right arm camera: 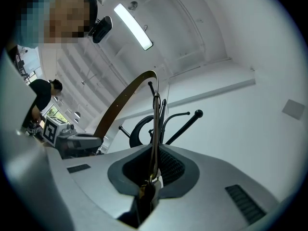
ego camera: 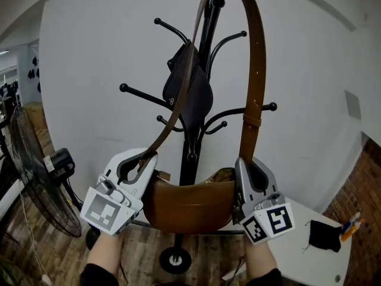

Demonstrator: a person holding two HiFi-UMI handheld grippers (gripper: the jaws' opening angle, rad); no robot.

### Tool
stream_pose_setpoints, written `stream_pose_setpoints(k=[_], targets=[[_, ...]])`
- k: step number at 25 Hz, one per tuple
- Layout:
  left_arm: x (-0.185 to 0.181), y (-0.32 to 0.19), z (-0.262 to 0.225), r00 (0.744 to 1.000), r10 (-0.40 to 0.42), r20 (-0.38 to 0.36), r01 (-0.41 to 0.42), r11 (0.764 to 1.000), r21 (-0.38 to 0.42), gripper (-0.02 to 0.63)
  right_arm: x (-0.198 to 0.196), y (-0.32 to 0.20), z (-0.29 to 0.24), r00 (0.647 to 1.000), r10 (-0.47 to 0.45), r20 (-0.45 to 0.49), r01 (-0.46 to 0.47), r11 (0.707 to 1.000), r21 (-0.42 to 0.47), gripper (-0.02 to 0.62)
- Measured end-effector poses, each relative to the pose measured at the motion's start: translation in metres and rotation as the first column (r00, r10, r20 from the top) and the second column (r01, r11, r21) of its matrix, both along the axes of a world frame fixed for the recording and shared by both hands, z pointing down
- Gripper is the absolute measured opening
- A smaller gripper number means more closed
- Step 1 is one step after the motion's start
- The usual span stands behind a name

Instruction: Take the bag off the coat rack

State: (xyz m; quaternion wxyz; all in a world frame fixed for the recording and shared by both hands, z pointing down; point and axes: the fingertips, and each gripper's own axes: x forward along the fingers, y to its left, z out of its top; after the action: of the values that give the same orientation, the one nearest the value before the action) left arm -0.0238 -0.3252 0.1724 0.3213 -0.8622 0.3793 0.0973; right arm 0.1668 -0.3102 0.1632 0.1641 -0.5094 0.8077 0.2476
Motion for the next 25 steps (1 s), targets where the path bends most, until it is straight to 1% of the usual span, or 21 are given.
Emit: stream_pose_setpoints(k=[4, 11, 19, 22, 25], targets=[[0.006, 0.013, 0.011, 1.0, -0.004, 0.001, 0.004, 1.0, -0.009, 0.031, 0.008, 0.01, 0.013, 1.0, -0.01, 0.009, 0.01, 1.0, -0.021, 0.029], [0.016, 0.03, 0.04, 1.0, -0.021, -0.009, 0.02, 0.997, -0.079, 0.031, 0.021, 0.023, 0.04, 0.999, -0.03, 0.021, 0.032, 0.996, -0.082, 0.029], [0.021, 0.057, 0.063, 0.997, -0.038, -0.063, 0.031, 0.993, -0.116, 0.031, 0.028, 0.04, 0.072, 0.997, -0.072, 0.037, 0.077, 0.986, -0.15, 0.029], [0.019, 0.06, 0.082, 0.996, -0.065, -0.061, 0.054, 0.983, -0.174, 0.031, 0.028, 0.045, 0.086, 0.995, -0.085, 0.045, 0.092, 0.979, -0.181, 0.029], [0.014, 0.067, 0.096, 0.995, -0.073, -0.073, 0.058, 0.978, -0.199, 0.031, 0.026, 0.052, 0.099, 0.994, -0.09, 0.055, 0.1, 0.973, -0.207, 0.029]])
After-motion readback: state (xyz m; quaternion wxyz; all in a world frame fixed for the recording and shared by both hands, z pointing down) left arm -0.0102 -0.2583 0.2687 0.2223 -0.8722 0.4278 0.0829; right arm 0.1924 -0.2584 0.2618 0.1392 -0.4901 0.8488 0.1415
